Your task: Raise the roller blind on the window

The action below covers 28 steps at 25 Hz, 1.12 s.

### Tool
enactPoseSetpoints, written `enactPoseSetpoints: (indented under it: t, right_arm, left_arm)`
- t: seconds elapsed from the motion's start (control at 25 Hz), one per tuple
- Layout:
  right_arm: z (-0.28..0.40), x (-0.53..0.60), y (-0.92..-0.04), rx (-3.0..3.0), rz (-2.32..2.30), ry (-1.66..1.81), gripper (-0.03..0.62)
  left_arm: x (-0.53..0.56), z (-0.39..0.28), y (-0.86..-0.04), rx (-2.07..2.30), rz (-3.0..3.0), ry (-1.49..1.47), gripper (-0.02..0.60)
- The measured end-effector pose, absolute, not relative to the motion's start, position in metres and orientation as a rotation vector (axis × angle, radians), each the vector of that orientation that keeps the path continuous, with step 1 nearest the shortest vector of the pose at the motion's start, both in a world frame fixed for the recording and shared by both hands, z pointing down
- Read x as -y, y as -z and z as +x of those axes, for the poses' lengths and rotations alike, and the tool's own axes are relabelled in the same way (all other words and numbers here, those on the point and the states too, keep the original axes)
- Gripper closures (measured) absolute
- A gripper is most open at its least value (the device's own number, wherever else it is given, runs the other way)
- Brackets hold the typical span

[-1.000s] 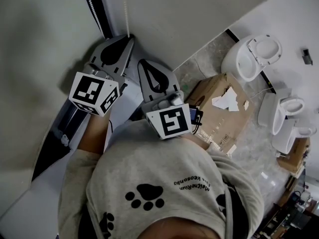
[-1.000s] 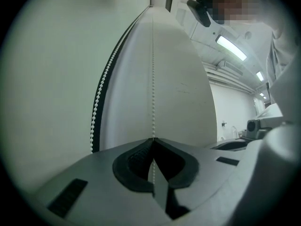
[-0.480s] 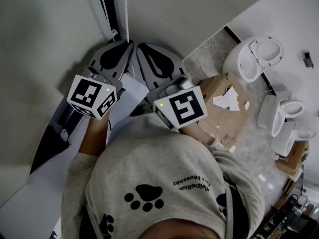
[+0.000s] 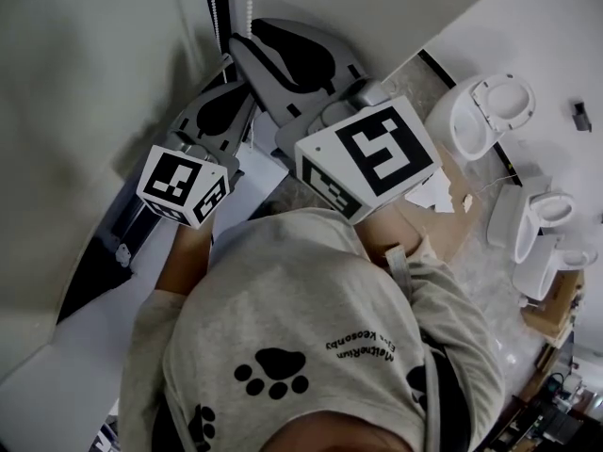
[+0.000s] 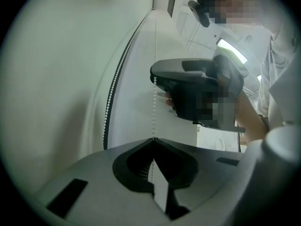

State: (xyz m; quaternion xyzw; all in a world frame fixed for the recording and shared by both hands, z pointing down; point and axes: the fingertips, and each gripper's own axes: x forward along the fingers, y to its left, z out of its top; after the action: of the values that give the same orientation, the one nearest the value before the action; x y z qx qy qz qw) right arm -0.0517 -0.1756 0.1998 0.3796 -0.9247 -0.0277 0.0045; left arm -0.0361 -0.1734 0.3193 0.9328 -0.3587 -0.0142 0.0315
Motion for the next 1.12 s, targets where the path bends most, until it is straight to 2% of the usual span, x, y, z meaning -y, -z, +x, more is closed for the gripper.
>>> enactPoseSetpoints:
  t: [0.12,0.68,1.12]
  right_arm:
    - [-0.056,0.177,-0.191,2.84,1.229,0.206,0.577]
    - [-0.051,0.177,-0.214,2.861,1.26,0.185,0.585]
    - [-0.048,0.181,-0.281,2.783,1.271,0.071,0.585]
  left_arm:
    - [0.173,-0.037,-0.321,1.119,2.87,0.049,0.572]
    - [0.169,-0.041,-0.343,1.209,2.834,0.098,0.572]
    - [0.167,-0.043,-0.408,1.217,2.788,0.045,0.572]
